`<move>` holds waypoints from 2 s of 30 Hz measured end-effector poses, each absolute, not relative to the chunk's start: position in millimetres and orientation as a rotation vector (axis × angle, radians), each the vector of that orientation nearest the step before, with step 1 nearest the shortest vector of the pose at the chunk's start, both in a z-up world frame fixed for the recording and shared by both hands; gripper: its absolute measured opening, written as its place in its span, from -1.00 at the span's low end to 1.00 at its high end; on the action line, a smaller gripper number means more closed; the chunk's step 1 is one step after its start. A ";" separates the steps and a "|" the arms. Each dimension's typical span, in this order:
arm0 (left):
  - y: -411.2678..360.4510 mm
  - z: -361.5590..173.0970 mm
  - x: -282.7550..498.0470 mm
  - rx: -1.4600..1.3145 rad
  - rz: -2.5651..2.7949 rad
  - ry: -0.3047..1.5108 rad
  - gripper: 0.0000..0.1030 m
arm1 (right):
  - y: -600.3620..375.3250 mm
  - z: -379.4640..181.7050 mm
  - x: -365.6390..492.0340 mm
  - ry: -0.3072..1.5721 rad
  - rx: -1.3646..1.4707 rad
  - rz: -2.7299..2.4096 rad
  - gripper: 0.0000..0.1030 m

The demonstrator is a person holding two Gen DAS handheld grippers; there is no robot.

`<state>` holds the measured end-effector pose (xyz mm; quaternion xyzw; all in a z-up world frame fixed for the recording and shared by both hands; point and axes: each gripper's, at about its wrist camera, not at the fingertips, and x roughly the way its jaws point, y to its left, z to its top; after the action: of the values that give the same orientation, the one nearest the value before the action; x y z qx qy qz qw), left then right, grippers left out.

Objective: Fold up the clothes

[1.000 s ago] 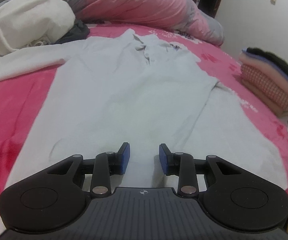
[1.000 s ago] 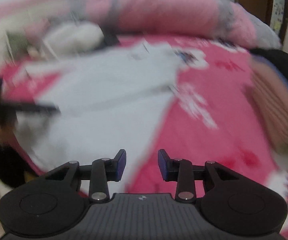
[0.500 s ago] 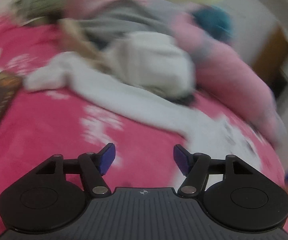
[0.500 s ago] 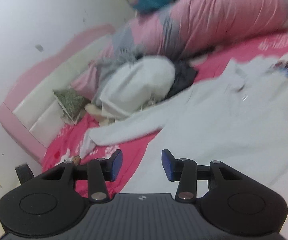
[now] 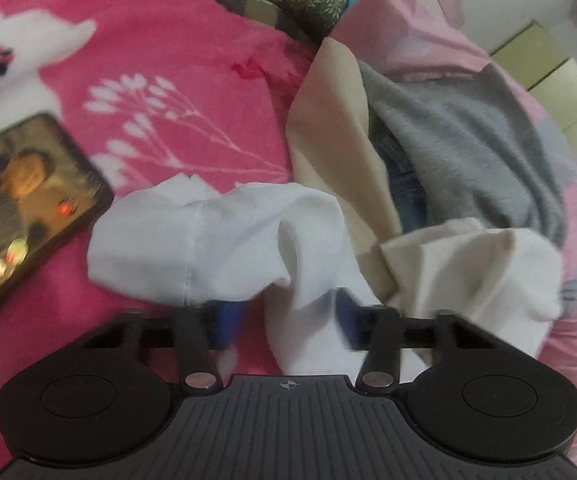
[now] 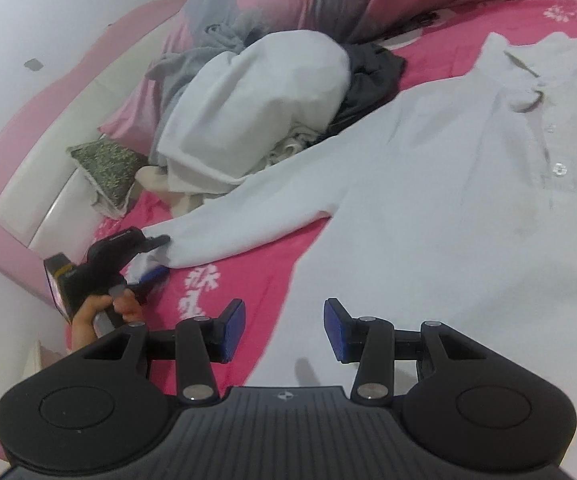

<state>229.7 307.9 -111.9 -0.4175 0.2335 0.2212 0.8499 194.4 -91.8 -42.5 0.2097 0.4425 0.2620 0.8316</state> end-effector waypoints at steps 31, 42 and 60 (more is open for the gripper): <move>-68.3 -76.9 34.5 0.079 -0.700 0.643 0.14 | -327.9 -78.8 34.8 0.707 0.796 0.174 -0.09; -25.7 -86.6 79.3 0.049 -0.468 0.705 0.14 | -222.4 -53.4 123.3 0.771 0.284 0.390 0.40; -7.9 -91.8 109.4 -0.145 -0.489 0.700 0.14 | -258.9 -52.6 -19.3 0.657 0.251 0.404 -0.57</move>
<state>109.4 -7.9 -91.8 -0.0704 0.3393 -0.2368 0.9077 -19.3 -258.9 -52.6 0.1223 0.3198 0.1963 0.9188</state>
